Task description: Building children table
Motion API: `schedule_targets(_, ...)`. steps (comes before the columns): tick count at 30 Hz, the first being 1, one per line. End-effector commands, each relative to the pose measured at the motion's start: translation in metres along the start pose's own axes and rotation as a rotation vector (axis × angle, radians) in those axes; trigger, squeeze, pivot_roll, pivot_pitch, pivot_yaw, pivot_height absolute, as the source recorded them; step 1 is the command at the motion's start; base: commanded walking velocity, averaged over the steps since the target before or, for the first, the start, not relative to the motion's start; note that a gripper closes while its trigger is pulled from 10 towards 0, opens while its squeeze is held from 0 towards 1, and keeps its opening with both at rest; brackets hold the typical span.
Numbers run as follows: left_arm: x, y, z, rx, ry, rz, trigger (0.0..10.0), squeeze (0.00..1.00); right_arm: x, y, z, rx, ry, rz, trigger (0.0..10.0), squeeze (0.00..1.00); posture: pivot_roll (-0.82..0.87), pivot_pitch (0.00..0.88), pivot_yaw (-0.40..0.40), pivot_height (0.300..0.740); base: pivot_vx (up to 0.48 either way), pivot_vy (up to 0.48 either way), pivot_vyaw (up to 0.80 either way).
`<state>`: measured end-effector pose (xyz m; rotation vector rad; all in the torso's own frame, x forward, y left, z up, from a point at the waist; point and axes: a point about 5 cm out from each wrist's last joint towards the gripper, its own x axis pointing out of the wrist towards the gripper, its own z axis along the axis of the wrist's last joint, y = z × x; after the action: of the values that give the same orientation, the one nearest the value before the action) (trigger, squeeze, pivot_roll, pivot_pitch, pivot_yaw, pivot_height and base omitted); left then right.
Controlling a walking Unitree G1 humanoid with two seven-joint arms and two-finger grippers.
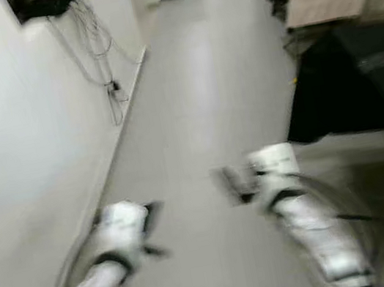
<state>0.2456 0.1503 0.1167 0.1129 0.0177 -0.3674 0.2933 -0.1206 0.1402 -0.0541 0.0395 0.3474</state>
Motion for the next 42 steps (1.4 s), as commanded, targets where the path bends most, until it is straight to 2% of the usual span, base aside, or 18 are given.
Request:
schedule_targets(1, 0.0017, -0.004, 0.0026, -0.001, -0.01, -0.023, 10.0, 0.0, -0.0034, -0.0086, -0.0043, 0.006, 0.014, -0.035, 10.0, 0.0, -0.07, 0.117, 0.029, 0.74, 0.322, 0.0, 0.0)
schedule_targets(34, 0.0037, -0.0008, 0.0032, -0.004, -0.01, -0.029, 10.0, 0.0, 0.0026, -0.0091, -0.0043, 0.007, 0.015, -0.044, 10.0, 0.0, -0.05, 0.115, 0.047, 0.74, 0.447, 0.0, 0.0)
schedule_targets(42, 0.0039, -0.0004, 0.0026, 0.0, -0.008, -0.028, 10.0, 0.0, 0.0032, -0.0086, -0.0055, 0.015, 0.021, -0.041, 10.0, 0.0, -0.05, 0.112, 0.043, 0.74, 0.445, 0.0, -0.8)
